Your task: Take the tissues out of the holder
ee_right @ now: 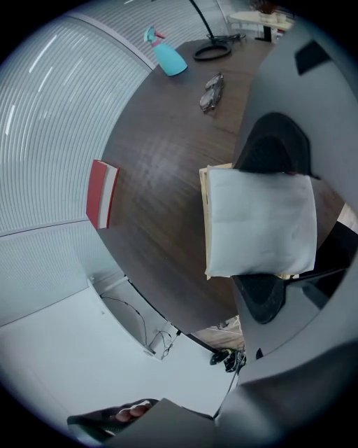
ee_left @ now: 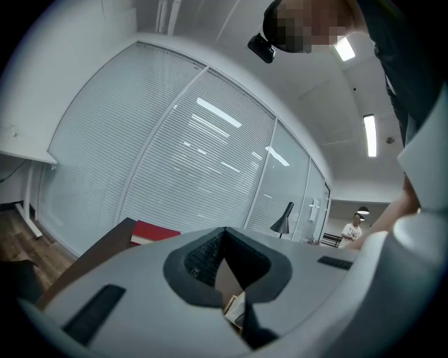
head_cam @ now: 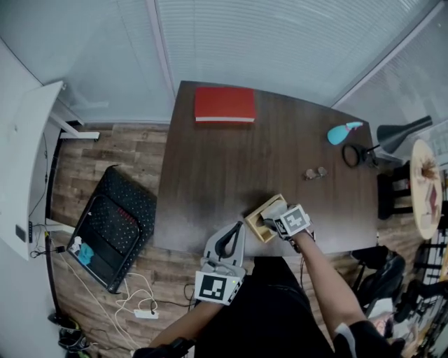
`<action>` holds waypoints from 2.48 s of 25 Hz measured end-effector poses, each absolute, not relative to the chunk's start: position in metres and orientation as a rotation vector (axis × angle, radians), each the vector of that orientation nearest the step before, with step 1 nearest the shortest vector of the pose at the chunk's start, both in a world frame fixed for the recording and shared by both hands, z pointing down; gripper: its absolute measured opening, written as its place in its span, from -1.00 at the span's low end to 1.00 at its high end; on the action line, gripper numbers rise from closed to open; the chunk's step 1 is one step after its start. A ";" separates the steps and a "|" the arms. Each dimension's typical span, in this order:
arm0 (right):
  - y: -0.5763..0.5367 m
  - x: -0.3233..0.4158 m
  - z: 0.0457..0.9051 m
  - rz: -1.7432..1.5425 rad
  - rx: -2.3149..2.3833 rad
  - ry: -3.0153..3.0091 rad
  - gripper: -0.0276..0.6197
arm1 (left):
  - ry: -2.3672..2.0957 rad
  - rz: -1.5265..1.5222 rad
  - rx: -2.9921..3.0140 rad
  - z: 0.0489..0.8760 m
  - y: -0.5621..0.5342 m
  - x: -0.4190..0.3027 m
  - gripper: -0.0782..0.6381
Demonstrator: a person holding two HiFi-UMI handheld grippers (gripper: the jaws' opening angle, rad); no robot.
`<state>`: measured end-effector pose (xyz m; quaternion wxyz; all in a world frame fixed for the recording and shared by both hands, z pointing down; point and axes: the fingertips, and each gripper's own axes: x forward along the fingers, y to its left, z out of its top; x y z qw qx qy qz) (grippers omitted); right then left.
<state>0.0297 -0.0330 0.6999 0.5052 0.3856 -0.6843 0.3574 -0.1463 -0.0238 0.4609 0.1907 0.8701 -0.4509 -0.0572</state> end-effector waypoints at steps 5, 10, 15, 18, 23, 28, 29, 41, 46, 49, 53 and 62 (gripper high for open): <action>-0.034 0.041 0.682 0.860 0.966 -1.682 0.34 | -1.253 -0.180 2.477 0.453 -0.031 -0.129 -0.79; -0.034 0.046 0.659 0.874 0.982 -1.712 0.34 | -1.216 -0.186 2.490 0.451 -0.034 -0.109 -0.79; -0.034 0.062 0.651 0.868 0.975 -1.707 0.34 | -1.209 -0.201 2.503 0.448 -0.038 -0.096 -0.78; -0.031 0.071 0.652 0.885 0.976 -1.704 0.34 | -1.193 -0.200 2.506 0.446 -0.037 -0.088 -0.79; -0.024 0.085 0.655 0.901 0.977 -1.692 0.34 | -1.161 -0.186 2.540 0.442 -0.035 -0.075 -0.79; -0.019 0.099 0.656 0.905 0.979 -1.687 0.34 | -1.154 -0.171 2.548 0.441 -0.031 -0.063 -0.78; -0.018 0.103 0.656 0.902 0.976 -1.687 0.34 | -1.150 -0.165 2.551 0.441 -0.030 -0.060 -0.78; -0.015 0.155 0.662 0.925 0.991 -1.692 0.34 | -1.185 -0.136 2.545 0.443 -0.022 -0.028 -0.79; -0.017 0.176 0.662 0.935 1.004 -1.696 0.34 | -1.209 -0.123 2.539 0.443 -0.021 -0.015 -0.79; -0.018 0.186 0.664 0.946 1.013 -1.702 0.34 | -1.208 -0.115 2.538 0.444 -0.022 -0.004 -0.78; -0.019 0.199 0.665 0.954 1.018 -1.703 0.34 | -1.197 -0.111 2.544 0.444 -0.025 0.012 -0.79; -0.021 0.254 0.668 0.991 1.071 -1.687 0.34 | -1.167 -0.095 2.565 0.446 -0.028 0.058 -0.79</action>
